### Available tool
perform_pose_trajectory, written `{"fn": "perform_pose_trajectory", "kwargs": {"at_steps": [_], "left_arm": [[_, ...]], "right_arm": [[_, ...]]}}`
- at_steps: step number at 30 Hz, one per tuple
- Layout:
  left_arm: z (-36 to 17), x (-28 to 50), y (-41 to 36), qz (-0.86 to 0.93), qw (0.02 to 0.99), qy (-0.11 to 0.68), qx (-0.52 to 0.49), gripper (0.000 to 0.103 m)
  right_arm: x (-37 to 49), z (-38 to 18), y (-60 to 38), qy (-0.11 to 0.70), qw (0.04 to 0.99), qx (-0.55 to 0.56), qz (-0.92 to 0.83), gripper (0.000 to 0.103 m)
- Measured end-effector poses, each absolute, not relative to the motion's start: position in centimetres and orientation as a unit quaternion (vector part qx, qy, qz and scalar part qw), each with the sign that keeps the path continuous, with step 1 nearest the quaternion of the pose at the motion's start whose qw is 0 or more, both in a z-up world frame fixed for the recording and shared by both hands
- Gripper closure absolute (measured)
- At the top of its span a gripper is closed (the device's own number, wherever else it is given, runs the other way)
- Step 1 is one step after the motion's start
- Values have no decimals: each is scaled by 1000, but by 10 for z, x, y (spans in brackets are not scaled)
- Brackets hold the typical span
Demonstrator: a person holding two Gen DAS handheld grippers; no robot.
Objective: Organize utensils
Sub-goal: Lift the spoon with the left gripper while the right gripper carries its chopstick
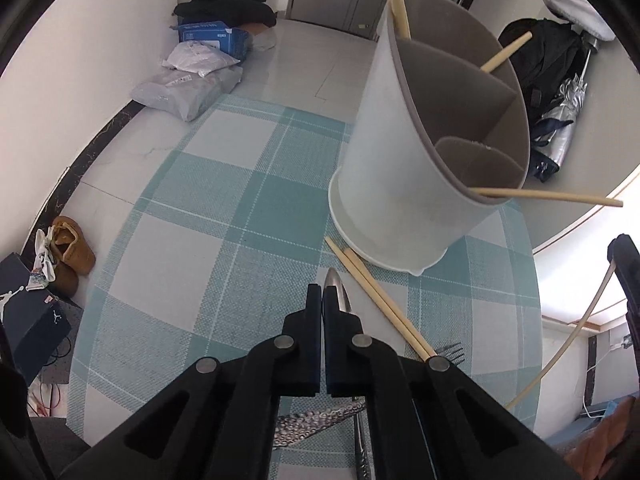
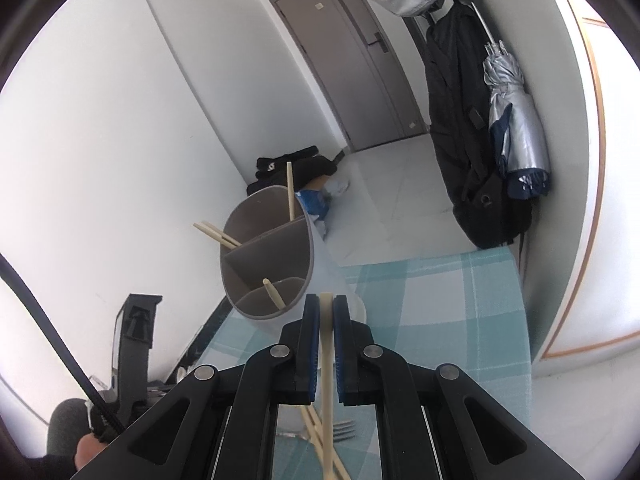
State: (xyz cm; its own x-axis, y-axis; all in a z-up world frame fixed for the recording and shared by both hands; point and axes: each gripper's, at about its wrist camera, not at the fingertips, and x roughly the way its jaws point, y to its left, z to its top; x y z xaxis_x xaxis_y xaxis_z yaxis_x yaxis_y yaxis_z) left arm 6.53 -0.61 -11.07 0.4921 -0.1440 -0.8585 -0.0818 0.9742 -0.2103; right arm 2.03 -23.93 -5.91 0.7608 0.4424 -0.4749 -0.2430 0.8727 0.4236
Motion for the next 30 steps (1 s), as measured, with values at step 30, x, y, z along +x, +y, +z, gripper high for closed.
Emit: {"fn": "perform_pose_trajectory", "kwargs": {"at_steps": [30], "left_arm": [[19, -3, -1, -84, 955, 264, -109, 103]], "right_arm": [[-38, -18, -232, 238, 947, 164, 138, 97]]}}
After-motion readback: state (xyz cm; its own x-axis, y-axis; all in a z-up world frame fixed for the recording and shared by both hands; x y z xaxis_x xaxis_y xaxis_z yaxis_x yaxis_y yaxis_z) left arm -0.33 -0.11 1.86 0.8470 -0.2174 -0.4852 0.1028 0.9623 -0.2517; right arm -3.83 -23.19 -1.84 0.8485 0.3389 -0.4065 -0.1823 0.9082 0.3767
